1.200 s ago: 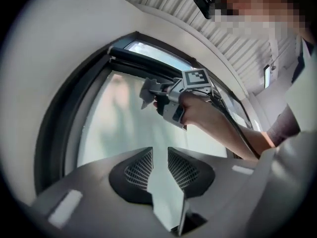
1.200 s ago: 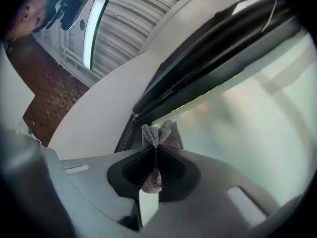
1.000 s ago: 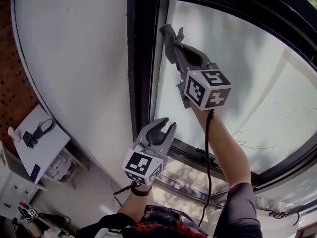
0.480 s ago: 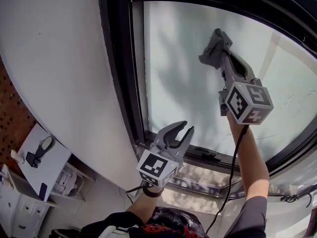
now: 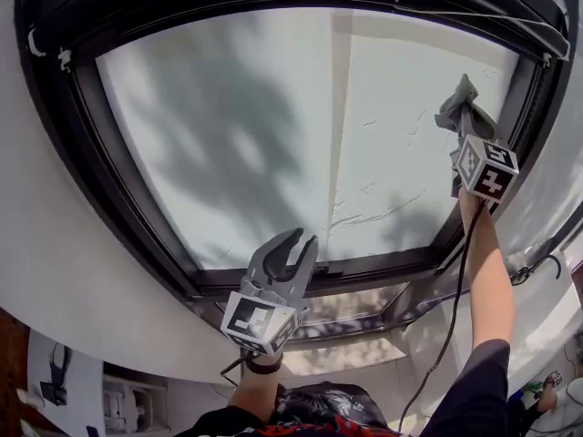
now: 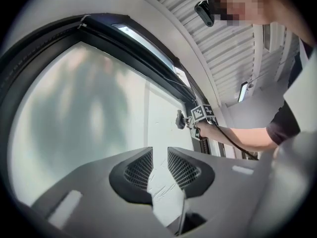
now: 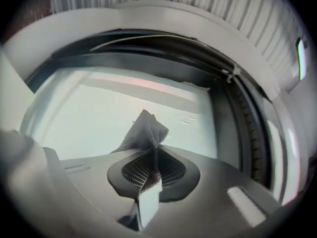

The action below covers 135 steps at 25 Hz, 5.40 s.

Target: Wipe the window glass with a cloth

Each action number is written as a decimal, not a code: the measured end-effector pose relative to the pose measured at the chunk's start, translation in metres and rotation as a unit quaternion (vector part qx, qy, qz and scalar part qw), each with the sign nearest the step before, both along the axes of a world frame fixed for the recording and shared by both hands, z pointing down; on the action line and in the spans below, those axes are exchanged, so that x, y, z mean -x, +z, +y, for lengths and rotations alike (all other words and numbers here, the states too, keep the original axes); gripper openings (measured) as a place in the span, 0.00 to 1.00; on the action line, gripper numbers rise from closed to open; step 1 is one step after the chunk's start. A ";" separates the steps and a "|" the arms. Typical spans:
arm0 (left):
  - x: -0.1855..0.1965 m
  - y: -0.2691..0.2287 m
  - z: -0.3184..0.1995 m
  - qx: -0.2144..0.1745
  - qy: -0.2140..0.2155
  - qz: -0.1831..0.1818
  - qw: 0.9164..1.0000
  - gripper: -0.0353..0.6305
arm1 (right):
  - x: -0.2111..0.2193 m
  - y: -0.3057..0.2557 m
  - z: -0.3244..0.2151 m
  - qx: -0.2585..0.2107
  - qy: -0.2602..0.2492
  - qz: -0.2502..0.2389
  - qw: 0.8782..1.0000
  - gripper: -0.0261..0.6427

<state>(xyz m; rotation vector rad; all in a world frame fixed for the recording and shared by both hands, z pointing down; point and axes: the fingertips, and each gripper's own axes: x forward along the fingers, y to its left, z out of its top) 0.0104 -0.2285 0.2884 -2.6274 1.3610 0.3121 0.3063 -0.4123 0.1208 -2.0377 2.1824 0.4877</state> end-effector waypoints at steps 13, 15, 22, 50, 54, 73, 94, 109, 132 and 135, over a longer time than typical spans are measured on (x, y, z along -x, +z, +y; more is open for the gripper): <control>0.054 0.007 0.013 0.003 -0.082 0.010 0.997 0.16 | 0.163 -0.014 0.059 -0.096 -0.208 -0.016 0.973 0.08; 0.076 0.010 0.016 0.007 -0.102 0.018 0.995 0.16 | 0.264 -0.006 0.087 -0.102 -0.320 0.005 0.942 0.08; 0.161 0.019 0.052 0.014 -0.192 0.038 0.980 0.16 | 0.549 0.057 0.146 0.018 -0.558 0.059 0.828 0.08; -0.044 0.023 -0.011 0.027 0.030 -0.007 0.999 0.16 | -0.089 0.042 -0.010 0.017 0.025 -0.101 0.994 0.08; -0.036 0.026 -0.016 0.034 0.012 -0.009 0.999 0.16 | -0.071 0.029 0.013 -0.022 0.019 -0.079 0.996 0.08; 0.233 0.028 0.081 0.026 -0.280 0.037 0.959 0.15 | 0.610 0.106 0.146 0.105 -0.604 -0.006 0.790 0.08; -0.015 0.013 -0.015 0.009 0.022 0.022 0.999 0.14 | -0.072 0.123 0.001 0.064 -0.010 -0.140 0.988 0.08; 0.081 0.001 0.032 -0.044 -0.134 -0.011 0.990 0.10 | 0.358 0.079 0.110 0.010 -0.471 -0.084 0.878 0.08; 0.084 0.015 0.014 -0.015 -0.088 -0.004 0.996 0.10 | 0.299 0.144 0.045 0.078 -0.329 -0.037 0.940 0.08; 0.036 0.020 -0.002 -0.009 -0.033 0.001 0.999 0.10 | 0.186 0.145 0.026 0.080 -0.233 -0.058 0.968 0.08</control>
